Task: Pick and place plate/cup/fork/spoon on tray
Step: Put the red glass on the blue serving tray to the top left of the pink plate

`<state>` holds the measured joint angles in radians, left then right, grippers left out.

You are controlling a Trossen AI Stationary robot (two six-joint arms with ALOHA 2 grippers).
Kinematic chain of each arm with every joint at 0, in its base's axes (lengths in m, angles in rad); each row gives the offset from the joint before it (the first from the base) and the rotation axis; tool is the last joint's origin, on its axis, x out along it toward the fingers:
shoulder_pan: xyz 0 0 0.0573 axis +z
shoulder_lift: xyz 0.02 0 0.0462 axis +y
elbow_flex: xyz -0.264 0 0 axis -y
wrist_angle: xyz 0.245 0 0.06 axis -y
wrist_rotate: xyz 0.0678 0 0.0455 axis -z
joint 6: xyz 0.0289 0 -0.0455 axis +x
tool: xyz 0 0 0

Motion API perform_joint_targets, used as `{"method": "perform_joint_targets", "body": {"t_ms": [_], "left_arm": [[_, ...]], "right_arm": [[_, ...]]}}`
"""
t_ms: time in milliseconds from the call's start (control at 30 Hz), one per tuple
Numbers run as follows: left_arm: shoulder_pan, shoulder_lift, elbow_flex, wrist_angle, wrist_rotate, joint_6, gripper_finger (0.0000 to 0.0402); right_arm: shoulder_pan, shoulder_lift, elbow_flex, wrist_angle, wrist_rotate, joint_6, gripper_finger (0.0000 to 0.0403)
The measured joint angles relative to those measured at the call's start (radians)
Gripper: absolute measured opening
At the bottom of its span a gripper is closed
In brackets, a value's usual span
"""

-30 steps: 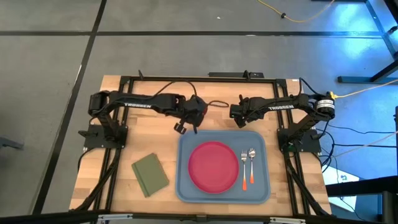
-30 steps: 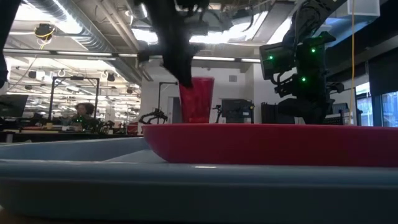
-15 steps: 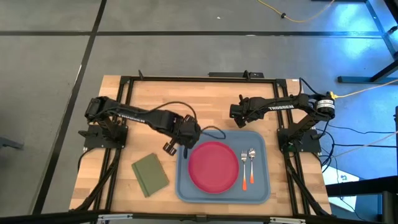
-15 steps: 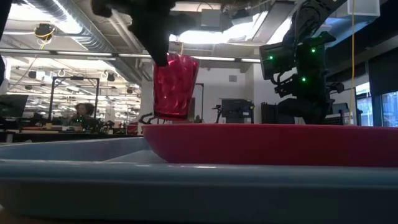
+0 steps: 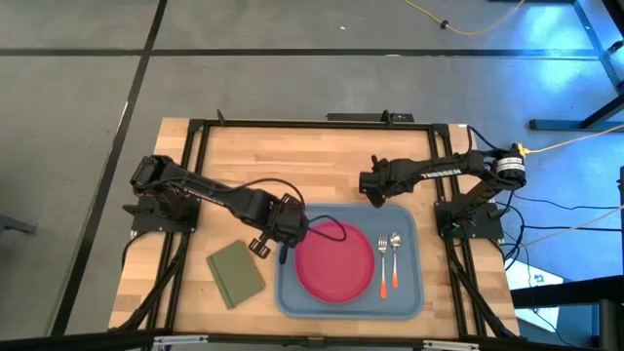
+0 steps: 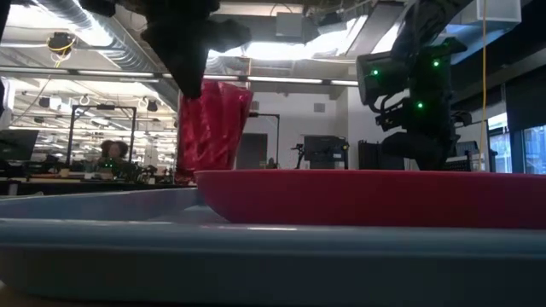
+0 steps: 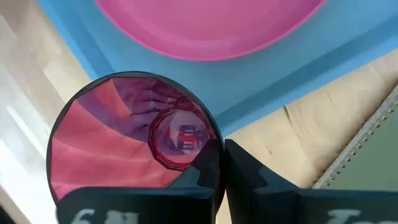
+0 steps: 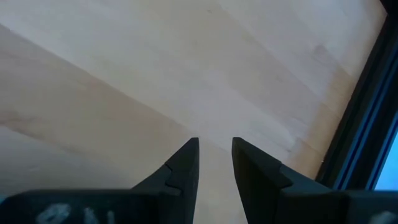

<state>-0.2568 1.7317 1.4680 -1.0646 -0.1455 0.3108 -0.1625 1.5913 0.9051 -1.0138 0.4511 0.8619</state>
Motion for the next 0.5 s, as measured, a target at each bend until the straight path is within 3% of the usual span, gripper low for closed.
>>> {"method": "perform_joint_targets", "body": {"t_ms": [500], "left_arm": [[0.019, -0.001, -0.030, 0.136, 0.061, 0.040, 0.0002]], "right_arm": [[0.056, 0.000, 0.000, 0.000, 0.000, 0.024, 0.0101]]}}
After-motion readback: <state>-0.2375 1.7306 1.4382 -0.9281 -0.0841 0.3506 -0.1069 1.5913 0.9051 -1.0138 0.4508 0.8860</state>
